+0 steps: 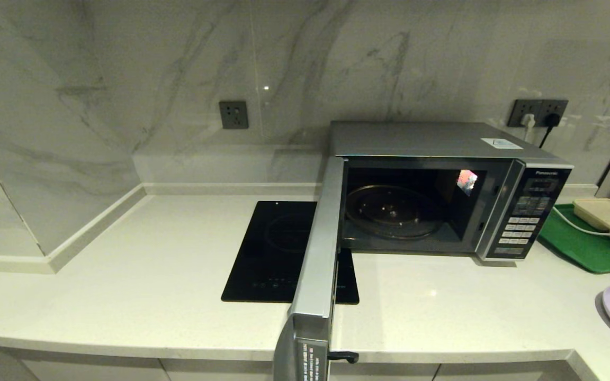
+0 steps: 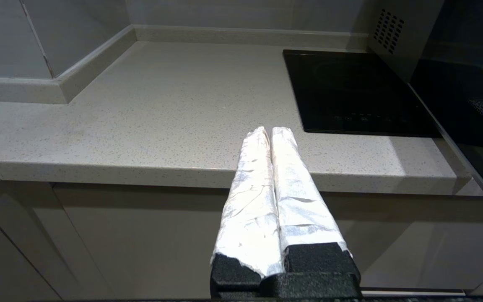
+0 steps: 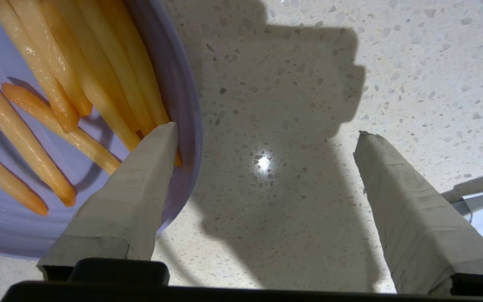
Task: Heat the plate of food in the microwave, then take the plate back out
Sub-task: Put the plate in the microwave oven
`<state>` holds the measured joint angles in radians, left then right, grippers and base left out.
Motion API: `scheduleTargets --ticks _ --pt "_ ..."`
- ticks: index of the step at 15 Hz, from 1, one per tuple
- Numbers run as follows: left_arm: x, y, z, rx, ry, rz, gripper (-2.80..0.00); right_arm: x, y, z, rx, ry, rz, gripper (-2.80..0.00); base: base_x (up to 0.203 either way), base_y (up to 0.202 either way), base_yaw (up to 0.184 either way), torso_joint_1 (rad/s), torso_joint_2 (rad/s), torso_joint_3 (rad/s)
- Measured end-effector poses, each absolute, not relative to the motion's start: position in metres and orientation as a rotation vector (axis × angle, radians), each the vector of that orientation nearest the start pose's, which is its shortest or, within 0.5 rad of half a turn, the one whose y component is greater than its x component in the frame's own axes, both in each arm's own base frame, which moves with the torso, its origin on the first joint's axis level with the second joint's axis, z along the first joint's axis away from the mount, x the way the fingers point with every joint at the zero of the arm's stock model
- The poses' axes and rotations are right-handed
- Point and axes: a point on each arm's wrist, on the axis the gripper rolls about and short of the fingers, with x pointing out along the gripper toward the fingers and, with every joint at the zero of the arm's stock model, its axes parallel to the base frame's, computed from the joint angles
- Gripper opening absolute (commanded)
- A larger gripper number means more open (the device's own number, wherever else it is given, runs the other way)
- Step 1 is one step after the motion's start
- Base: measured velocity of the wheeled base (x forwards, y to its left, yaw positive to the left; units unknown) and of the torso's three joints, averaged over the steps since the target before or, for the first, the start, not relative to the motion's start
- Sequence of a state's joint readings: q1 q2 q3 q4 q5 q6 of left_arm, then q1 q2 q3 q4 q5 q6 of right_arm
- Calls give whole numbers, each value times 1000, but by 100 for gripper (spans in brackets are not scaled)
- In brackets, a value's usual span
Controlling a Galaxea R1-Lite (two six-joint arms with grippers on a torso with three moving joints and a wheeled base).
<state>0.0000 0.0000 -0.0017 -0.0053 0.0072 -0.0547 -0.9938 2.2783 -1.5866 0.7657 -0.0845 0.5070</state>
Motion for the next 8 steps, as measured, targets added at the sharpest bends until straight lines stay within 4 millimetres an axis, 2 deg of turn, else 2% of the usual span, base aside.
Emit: scheduleTargets --ticks 8 --pt "-23 0 77 -55 -8 7 -280 213 -331 63 1054 1139 -1235 0 0 0 0 0 0 0"
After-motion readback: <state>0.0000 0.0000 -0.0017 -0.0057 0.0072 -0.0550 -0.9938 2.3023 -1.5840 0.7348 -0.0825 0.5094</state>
